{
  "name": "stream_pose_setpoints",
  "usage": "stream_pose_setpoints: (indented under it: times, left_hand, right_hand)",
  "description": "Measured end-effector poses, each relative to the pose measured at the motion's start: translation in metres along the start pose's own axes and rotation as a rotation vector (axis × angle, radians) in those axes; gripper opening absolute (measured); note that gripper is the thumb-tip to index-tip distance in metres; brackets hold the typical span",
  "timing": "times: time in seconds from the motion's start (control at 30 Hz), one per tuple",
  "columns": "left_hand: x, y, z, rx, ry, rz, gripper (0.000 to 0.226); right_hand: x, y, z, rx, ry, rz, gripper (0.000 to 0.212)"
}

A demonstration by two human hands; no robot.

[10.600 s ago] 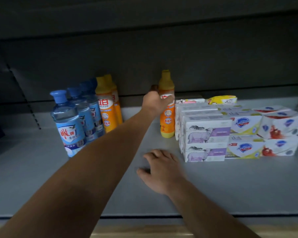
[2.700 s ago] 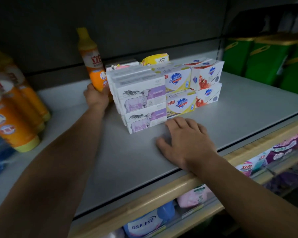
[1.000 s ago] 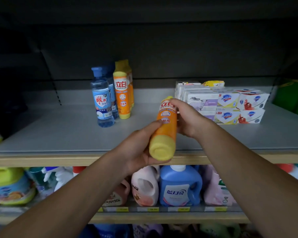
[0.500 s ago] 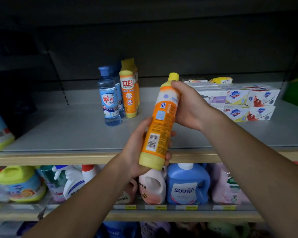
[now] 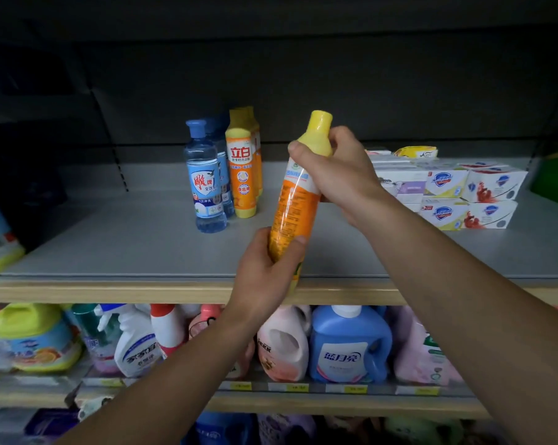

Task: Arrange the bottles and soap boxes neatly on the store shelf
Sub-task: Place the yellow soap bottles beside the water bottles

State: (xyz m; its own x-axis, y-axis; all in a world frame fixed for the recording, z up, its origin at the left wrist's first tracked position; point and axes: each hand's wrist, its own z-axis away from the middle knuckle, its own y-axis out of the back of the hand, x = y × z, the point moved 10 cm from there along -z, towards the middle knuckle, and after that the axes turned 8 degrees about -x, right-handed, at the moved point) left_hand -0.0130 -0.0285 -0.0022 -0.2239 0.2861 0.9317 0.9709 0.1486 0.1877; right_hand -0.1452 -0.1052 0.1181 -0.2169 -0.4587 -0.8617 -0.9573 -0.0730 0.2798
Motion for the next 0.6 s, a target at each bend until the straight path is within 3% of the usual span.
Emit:
stream_pose_setpoints:
  times: [0.07, 0.13, 0.2, 0.37, 0.47, 0.6]
  left_hand:
    - [-0.002, 0.005, 0.001, 0.05, 0.037, 0.03, 0.02]
    - [-0.014, -0.002, 0.003, -0.004, 0.179, 0.325, 0.033]
    - [-0.021, -0.021, 0.008, -0.155, 0.357, 0.701, 0.062]
    - [-0.003, -0.052, 0.025, -0.553, 0.511, 1.107, 0.068]
    - [-0.007, -0.054, 0.028, -0.59, 0.528, 1.088, 0.069]
    - [-0.023, -0.026, 0.009, -0.291, 0.433, 0.734, 0.06]
  right_hand:
    - [-0.002, -0.004, -0.003, -0.025, 0.013, 0.046, 0.035]
    - [0.006, -0.015, -0.005, -0.152, -0.056, -0.098, 0.035]
    - [0.019, -0.029, -0.005, -0.294, -0.163, -0.325, 0.034]
    - [0.054, -0.051, 0.007, -0.387, -0.362, -0.605, 0.041]
    - [0.058, -0.051, 0.007, -0.349, -0.361, -0.66, 0.041]
    - [0.052, -0.04, 0.002, -0.252, -0.291, -0.416, 0.033]
